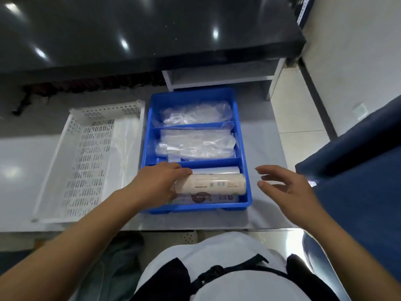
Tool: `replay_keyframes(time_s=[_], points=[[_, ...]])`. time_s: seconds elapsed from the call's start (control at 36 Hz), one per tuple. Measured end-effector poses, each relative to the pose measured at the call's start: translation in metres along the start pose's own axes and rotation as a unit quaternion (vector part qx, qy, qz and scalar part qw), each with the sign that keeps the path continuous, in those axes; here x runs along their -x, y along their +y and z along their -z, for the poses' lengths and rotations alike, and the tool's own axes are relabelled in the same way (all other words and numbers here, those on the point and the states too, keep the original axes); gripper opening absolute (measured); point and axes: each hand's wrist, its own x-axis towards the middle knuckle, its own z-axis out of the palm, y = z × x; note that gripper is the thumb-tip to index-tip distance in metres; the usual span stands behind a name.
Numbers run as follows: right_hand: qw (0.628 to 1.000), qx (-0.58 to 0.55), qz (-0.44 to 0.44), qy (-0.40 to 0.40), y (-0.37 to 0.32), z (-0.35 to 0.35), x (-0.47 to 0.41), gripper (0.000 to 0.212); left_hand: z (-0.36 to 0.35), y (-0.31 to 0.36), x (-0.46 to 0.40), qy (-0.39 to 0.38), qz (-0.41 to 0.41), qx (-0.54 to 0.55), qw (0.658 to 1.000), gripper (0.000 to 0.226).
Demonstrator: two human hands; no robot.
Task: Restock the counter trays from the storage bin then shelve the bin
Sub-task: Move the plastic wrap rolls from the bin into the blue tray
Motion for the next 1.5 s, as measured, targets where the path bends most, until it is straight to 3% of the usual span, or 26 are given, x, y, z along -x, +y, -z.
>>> replay_keyframes(time_s=[0.36, 0.47, 0.61, 0.81, 0.94, 1.0, 1.22, 1.39, 1.5], points=[[1.000, -0.016, -0.011, 0.003, 0.011, 0.000, 0.029, 0.034, -0.001, 0.007, -0.004, -0.033, 0.057, 0.059, 0.996, 0.063], [1.000, -0.016, -0.008, -0.020, 0.009, 0.000, 0.030, 0.035, -0.002, 0.012, 0.001, -0.020, 0.079, 0.115, 0.990, 0.062], [0.999, 0.001, 0.018, -0.048, 0.001, -0.001, 0.031, 0.035, 0.002, 0.023, 0.020, 0.035, 0.131, 0.169, 0.976, 0.079], [0.982, 0.053, 0.140, -0.116, -0.019, -0.023, 0.033, 0.041, -0.016, 0.060, 0.080, 0.149, 0.220, 0.307, 0.914, 0.073], [0.948, 0.101, 0.257, -0.156, -0.041, -0.056, 0.032, 0.045, -0.048, 0.086, 0.140, 0.194, 0.279, 0.284, 0.897, 0.081], [0.935, 0.118, 0.278, -0.184, -0.049, -0.073, 0.034, 0.048, -0.060, 0.090, 0.165, 0.182, 0.313, 0.255, 0.897, 0.083], [0.874, 0.219, 0.333, -0.278, -0.055, -0.163, 0.070, 0.057, -0.112, 0.086, 0.253, 0.123, 0.465, 0.308, 0.821, 0.088], [0.845, 0.270, 0.330, -0.322, -0.060, -0.235, 0.126, 0.059, -0.152, 0.076, 0.326, 0.121, 0.496, 0.372, 0.775, 0.089], [0.832, 0.264, 0.340, -0.349, -0.072, -0.282, 0.166, 0.055, -0.174, 0.064, 0.385, 0.161, 0.503, 0.408, 0.745, 0.087]])
